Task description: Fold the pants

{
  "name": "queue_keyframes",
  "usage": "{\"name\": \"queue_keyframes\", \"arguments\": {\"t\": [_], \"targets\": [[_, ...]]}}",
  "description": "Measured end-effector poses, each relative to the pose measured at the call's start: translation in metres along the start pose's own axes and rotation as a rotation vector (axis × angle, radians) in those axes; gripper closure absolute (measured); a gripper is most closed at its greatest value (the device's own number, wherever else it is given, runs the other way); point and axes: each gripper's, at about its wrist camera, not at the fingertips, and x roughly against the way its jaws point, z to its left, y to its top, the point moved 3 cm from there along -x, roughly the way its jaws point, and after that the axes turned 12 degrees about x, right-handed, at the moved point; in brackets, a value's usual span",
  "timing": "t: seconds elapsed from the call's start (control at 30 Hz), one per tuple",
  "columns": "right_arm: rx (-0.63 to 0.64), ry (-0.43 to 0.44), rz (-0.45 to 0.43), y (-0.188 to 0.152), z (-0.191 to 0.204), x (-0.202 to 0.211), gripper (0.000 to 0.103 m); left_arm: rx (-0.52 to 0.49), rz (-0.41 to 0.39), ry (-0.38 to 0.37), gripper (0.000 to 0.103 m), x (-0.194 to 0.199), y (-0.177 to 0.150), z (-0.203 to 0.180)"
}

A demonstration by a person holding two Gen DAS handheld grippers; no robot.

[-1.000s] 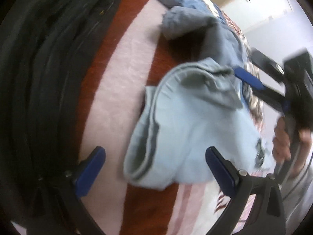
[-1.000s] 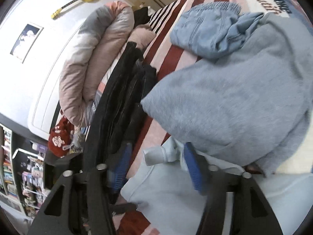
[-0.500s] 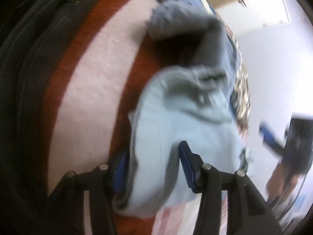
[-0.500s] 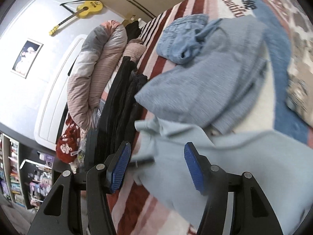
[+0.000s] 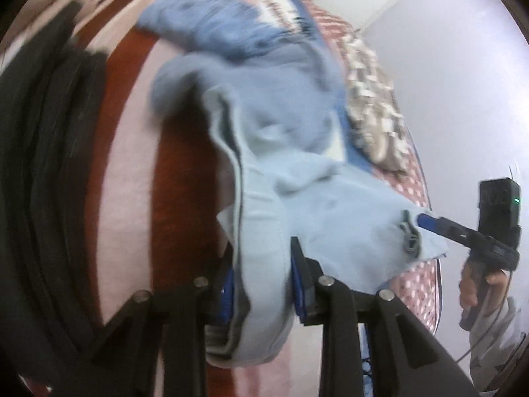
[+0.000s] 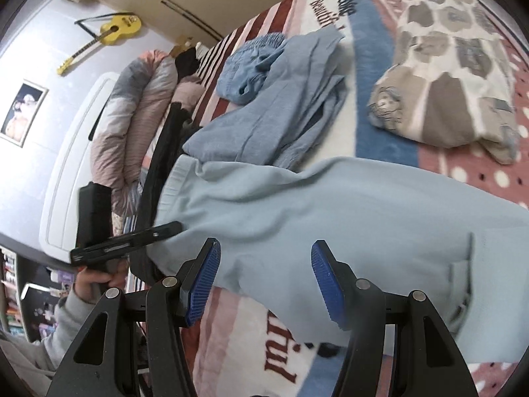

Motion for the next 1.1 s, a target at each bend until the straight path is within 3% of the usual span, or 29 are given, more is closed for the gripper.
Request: {"name": "queue_keyframes", "arguments": {"t": [0.2,0.4,0.5,0.63,0.7,0.87,1.1], "targets": [[0.0,-0.052,-0.046,-0.007,-0.024,0.043,0.049,-0.126,-0.038,-0.026,0.079,0.011,-0.003,-0.098],[0.009,-0.214,-0.055,-0.031,-0.077,0.101,0.049,-0.193,-0.031,-0.05,0.079,-0.008,-0.023,-0.192],[0.026,-0.265,-0.031,-0.043,-0.101,0.12,0.049,-0.216,-0.012,0.025,0.079,-0.038,-0.034,-0.225],[0.017,-0.237,-0.044,-0.058,-0.123,0.136,0.049,-0.244,0.02,0.115,0.079,-0.082,-0.048,-0.24],[0.017,-0.236,-0.043,-0.062,-0.13,0.138,0.049,-0.234,0.049,0.097,0.079,-0.1,-0.053,-0.246],[-0.019,-0.229,-0.041,-0.073,-0.15,0.139,0.049,-0.25,0.058,0.116,0.079,-0.109,-0.059,-0.265],[0.015,-0.279,0.01,-0.078,-0.161,0.132,0.049,-0.216,0.055,0.132,0.079,-0.107,-0.046,-0.255]]}}
